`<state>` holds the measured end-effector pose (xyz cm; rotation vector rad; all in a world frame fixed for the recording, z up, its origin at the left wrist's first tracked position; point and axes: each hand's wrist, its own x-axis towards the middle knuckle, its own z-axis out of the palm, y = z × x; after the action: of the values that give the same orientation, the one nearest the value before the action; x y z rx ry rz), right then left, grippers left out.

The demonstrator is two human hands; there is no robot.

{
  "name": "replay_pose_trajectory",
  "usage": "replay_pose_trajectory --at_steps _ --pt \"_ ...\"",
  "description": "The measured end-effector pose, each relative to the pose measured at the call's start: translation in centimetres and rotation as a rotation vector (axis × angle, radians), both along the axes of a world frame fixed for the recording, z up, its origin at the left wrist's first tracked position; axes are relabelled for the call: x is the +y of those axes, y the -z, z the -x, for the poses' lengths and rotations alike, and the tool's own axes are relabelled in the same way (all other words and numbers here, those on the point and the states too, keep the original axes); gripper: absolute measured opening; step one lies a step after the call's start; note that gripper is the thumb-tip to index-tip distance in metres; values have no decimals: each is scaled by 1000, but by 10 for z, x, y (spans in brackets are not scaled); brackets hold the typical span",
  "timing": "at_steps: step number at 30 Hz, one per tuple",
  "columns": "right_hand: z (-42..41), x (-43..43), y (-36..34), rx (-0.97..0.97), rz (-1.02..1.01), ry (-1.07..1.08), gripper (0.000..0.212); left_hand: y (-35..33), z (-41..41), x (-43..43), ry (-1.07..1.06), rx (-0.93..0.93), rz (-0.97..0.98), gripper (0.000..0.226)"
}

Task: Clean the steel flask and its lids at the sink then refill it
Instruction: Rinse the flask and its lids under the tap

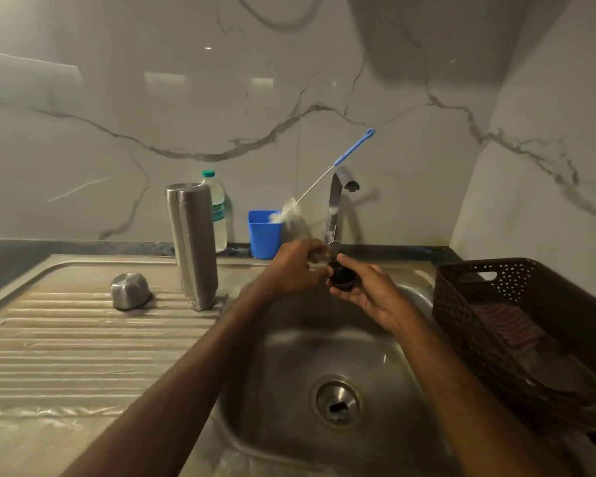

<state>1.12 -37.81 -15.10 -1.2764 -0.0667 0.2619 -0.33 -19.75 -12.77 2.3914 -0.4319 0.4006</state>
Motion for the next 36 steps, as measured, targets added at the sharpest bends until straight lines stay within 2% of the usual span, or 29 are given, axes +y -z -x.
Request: replay_pose_trajectory --at_steps 3,8,12,17,22,36 --pt "-10 1 22 73 -162 88 20 3 -30 -3 -43 0 -44 48" --pt "-22 4 47 79 -115 140 18 10 -80 -15 -150 -21 -27 56" --pt "-29 5 58 105 -96 121 12 9 -112 -29 -208 2 75 50" --pt "-27 6 65 20 12 118 34 3 -135 -46 -270 -46 120 27" --pt "-29 7 70 -11 45 125 35 6 -141 -47 -367 -72 128 14" --pt "-34 7 75 -7 49 120 37 8 -133 -38 -393 -58 257 13"
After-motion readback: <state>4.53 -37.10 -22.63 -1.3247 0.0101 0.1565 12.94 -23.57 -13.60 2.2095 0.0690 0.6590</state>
